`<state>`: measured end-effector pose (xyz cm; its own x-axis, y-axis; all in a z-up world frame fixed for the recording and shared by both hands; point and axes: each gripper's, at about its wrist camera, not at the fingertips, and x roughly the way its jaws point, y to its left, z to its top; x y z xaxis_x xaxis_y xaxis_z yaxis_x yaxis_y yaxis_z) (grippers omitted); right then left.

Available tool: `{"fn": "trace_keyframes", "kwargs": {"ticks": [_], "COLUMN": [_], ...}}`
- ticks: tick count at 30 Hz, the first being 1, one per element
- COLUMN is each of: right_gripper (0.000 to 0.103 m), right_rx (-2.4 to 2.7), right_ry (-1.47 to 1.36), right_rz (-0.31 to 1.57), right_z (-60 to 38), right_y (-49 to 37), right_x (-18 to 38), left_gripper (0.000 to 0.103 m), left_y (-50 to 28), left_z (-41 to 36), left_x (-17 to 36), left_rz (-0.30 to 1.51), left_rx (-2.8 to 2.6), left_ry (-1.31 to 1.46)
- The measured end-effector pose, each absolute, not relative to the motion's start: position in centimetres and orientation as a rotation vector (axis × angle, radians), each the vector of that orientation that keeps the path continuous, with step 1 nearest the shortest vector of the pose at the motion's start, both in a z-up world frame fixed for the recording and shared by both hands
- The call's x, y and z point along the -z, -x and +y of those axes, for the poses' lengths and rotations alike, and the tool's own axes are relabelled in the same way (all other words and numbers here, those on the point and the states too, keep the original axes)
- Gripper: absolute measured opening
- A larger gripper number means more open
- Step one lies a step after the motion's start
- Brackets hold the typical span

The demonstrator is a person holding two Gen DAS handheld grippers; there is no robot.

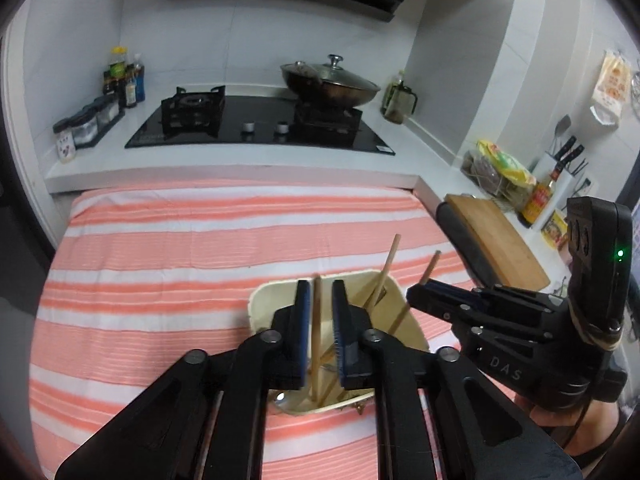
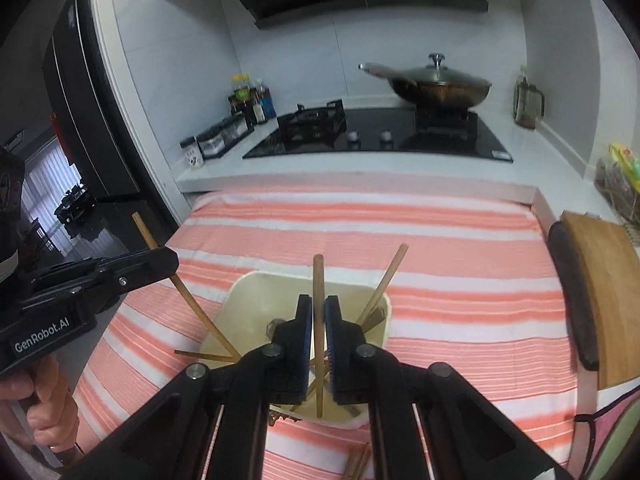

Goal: Organize utensils
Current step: 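Open both tools over the box, dropping the chopsticks inside, then move both tools back down to the remaining chopsticks on the cloth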

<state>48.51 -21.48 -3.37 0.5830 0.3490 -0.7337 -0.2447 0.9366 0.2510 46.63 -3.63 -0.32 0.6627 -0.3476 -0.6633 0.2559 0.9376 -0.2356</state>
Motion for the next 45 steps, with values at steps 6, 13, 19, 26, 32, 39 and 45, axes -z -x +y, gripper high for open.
{"fn": "trace_keyframes", "kwargs": {"ticks": [6,13,19,26,32,39,45], "right_gripper": [0.051,0.067,0.067,0.067,0.067,0.068,0.068], "right_rx": [-0.339,-0.268,-0.13,-0.022,-0.028,-0.015,-0.014], "right_ry": [-0.107,0.082,0.093,-0.032,-0.037,-0.018,-0.023], "right_rz": [0.722,0.677,0.879,0.947,0.964,0.975,0.976], "right_z": [-22.9,-25.8,-29.0,-31.6,-31.3,-31.0,-31.0], "right_y": [-44.3,-33.7,-23.9,-20.4,-20.5,-20.9,-20.9], "right_x": [-0.9,1.9,14.8,18.9,19.3,19.6,19.7], "left_gripper": [0.092,0.099,0.098,0.098,0.1,0.101,0.102], "left_y": [-41.0,-31.1,-26.4,-25.6,-26.3,-26.4,-26.4], "left_z": [-0.7,-0.6,-3.6,-6.8,-6.7,-6.8,-6.8], "left_x": [-2.2,9.1,19.3,21.6,22.3,22.3,22.3], "left_rz": [0.679,0.827,0.918,0.906,0.938,0.941,0.943], "left_rx": [0.348,0.328,0.238,0.18,0.155,0.15,0.154], "left_ry": [0.104,0.063,0.055,-0.039,-0.052,-0.062,-0.063]}}
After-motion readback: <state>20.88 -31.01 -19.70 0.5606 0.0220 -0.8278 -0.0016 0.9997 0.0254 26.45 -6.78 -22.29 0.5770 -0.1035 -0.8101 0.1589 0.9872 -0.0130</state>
